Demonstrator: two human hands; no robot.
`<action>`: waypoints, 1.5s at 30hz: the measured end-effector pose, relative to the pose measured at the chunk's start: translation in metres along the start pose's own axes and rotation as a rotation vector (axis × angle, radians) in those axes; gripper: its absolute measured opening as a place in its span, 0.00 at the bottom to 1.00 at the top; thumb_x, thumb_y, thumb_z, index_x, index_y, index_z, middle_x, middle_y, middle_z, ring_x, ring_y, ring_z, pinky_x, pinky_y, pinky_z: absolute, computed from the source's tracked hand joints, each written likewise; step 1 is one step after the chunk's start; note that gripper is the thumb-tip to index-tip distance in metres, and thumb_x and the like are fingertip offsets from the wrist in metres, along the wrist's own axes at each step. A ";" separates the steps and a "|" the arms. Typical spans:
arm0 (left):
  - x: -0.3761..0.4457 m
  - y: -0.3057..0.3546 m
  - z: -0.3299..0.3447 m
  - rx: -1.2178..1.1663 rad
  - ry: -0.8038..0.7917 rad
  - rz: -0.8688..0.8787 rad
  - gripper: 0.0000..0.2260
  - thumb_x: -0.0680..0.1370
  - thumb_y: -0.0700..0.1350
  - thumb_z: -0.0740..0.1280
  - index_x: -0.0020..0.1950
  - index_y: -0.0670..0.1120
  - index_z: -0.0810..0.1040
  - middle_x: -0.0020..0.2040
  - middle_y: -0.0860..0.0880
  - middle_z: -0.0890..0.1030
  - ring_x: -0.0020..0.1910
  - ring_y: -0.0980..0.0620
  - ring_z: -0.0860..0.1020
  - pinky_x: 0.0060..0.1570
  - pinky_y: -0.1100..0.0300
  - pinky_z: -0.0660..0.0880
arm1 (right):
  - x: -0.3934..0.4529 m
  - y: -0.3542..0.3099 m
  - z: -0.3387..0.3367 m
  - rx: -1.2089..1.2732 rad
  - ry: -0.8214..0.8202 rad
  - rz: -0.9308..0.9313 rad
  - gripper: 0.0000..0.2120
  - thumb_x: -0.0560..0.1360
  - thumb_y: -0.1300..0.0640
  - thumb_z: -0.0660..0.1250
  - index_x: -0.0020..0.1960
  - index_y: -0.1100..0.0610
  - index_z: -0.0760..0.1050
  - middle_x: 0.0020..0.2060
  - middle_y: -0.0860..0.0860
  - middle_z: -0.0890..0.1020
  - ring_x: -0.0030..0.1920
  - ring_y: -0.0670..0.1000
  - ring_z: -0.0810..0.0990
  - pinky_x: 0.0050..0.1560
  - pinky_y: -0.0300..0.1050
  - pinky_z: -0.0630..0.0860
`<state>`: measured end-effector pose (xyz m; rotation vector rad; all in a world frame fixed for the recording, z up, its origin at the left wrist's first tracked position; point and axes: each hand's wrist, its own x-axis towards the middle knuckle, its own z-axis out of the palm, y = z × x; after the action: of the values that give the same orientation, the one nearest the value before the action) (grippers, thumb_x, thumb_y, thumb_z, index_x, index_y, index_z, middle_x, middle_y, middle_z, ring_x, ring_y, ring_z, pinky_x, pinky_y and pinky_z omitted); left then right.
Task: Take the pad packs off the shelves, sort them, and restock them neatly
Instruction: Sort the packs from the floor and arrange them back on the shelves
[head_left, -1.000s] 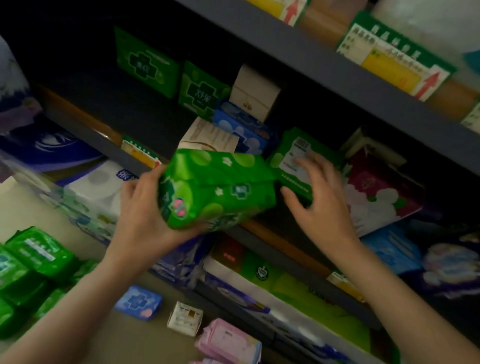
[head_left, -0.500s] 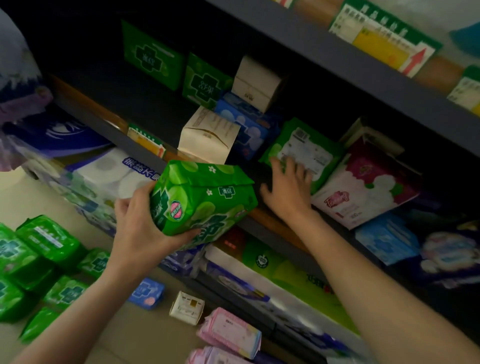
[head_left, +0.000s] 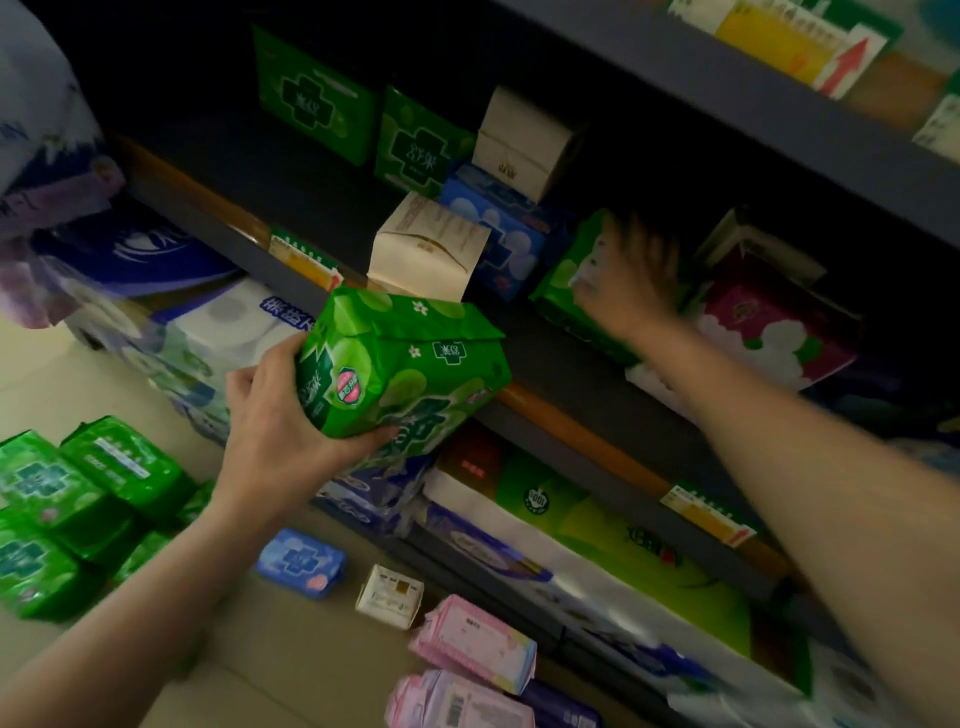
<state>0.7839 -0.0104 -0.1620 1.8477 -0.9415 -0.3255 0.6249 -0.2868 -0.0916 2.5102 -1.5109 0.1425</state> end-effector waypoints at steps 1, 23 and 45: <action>-0.001 -0.002 0.001 -0.004 0.003 -0.008 0.41 0.61 0.46 0.80 0.70 0.46 0.63 0.54 0.53 0.65 0.57 0.57 0.58 0.56 0.59 0.60 | 0.013 0.009 -0.008 0.039 -0.083 0.059 0.42 0.75 0.44 0.64 0.77 0.53 0.40 0.76 0.58 0.47 0.75 0.61 0.47 0.74 0.58 0.45; -0.028 -0.043 -0.001 -0.148 0.147 -0.317 0.46 0.54 0.62 0.79 0.67 0.50 0.65 0.58 0.50 0.73 0.63 0.45 0.69 0.62 0.48 0.69 | -0.083 -0.048 -0.072 -0.030 0.185 -0.149 0.44 0.64 0.34 0.63 0.74 0.51 0.55 0.63 0.65 0.66 0.61 0.65 0.66 0.58 0.56 0.61; -0.182 -0.301 -0.174 -0.118 0.657 -1.083 0.25 0.66 0.40 0.78 0.59 0.36 0.73 0.54 0.40 0.78 0.53 0.42 0.77 0.49 0.54 0.71 | -0.238 -0.398 0.166 0.460 -0.927 -0.090 0.40 0.76 0.44 0.64 0.77 0.52 0.43 0.74 0.58 0.43 0.70 0.61 0.61 0.60 0.50 0.68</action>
<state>0.9047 0.2970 -0.3741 1.9990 0.5655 -0.3568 0.8597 0.0607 -0.3492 3.2277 -1.7791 -0.9100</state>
